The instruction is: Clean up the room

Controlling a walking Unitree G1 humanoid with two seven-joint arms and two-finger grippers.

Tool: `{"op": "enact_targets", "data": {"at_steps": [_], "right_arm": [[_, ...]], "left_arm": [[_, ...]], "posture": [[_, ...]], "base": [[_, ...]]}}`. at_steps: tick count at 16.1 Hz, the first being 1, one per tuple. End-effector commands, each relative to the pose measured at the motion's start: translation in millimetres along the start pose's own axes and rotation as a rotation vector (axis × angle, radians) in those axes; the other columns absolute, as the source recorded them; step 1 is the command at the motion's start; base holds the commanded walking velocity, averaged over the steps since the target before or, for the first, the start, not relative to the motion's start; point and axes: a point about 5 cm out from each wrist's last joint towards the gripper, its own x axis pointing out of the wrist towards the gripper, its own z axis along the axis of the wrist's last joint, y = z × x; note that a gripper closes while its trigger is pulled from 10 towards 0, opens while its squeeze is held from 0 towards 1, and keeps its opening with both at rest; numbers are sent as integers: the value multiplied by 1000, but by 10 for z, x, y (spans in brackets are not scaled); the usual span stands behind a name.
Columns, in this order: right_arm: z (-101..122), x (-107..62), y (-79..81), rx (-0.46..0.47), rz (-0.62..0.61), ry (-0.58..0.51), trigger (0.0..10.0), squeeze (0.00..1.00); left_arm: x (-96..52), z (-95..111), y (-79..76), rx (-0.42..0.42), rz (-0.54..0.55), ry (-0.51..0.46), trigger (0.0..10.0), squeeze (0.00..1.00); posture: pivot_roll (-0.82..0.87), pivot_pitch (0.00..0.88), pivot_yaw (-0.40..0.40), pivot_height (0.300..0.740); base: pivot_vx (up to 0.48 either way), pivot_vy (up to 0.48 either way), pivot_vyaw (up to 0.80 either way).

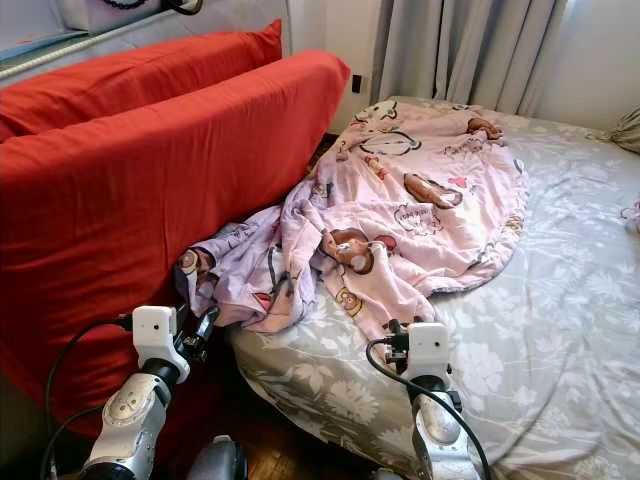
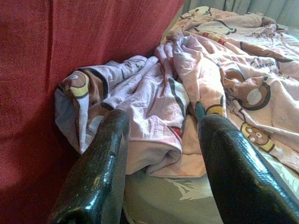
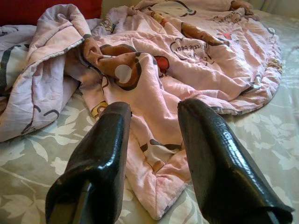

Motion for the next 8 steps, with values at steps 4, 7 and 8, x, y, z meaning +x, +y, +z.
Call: {"op": "enact_targets", "data": {"at_steps": [4,7,8], "right_arm": [[-26,-14,40,-18,26,11,10000,0],[-24,-8,38,-5,20,12,10000,0],[-24,-6,35,-5,18,13,10000,0]], "left_arm": [[1,6,9,-5,-3,6,10000,0],[3,4,1,-6,-4,6,10000,0],[4,5,-1,-6,-5,6,10000,0]], "posture": [[-13,68,3,645],[-14,67,3,645],[-14,67,3,645]], "base": [[0,0,109],[0,0,0],[0,0,0]]}}
